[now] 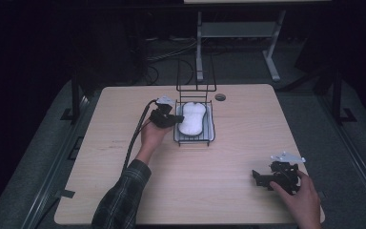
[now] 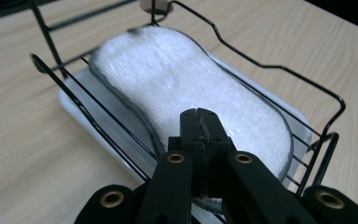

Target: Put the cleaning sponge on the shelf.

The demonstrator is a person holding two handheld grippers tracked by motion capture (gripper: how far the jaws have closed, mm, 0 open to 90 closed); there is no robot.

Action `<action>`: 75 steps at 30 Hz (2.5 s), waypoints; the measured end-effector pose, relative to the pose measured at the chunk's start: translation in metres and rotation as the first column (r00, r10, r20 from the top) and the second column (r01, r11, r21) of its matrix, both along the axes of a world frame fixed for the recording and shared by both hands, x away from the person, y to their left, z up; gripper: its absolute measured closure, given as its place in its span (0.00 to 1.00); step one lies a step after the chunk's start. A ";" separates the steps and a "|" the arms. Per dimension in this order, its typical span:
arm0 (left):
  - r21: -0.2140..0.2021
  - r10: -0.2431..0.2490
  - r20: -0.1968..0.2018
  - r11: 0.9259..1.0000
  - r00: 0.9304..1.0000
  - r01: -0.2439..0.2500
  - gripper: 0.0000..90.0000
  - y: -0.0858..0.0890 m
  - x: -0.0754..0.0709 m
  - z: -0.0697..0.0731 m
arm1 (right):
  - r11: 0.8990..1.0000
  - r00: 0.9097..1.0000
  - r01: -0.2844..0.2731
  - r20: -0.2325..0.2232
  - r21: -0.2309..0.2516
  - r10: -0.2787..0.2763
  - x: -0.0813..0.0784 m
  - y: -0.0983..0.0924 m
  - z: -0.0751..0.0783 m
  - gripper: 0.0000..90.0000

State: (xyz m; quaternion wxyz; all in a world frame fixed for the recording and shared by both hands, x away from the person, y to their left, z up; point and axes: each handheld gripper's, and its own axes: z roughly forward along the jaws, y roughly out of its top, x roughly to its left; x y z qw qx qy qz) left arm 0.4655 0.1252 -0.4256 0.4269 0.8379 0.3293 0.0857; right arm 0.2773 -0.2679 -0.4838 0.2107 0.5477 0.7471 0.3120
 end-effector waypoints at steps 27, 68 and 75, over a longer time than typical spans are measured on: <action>0.012 -0.042 -0.018 0.999 0.999 0.042 0.62 0.015 -0.025 0.013 | 1.000 1.000 -0.001 0.001 0.001 0.001 0.000 0.000 0.000 0.00; 0.186 0.059 0.042 0.980 0.997 -0.066 0.15 0.104 -0.186 -0.026 | 1.000 1.000 -0.001 0.001 0.001 0.001 -0.001 0.000 0.000 0.00; 0.227 0.050 0.032 0.972 0.998 -0.055 0.15 0.104 -0.186 -0.035 | 1.000 1.000 -0.001 0.001 0.001 0.001 -0.001 0.000 0.000 0.00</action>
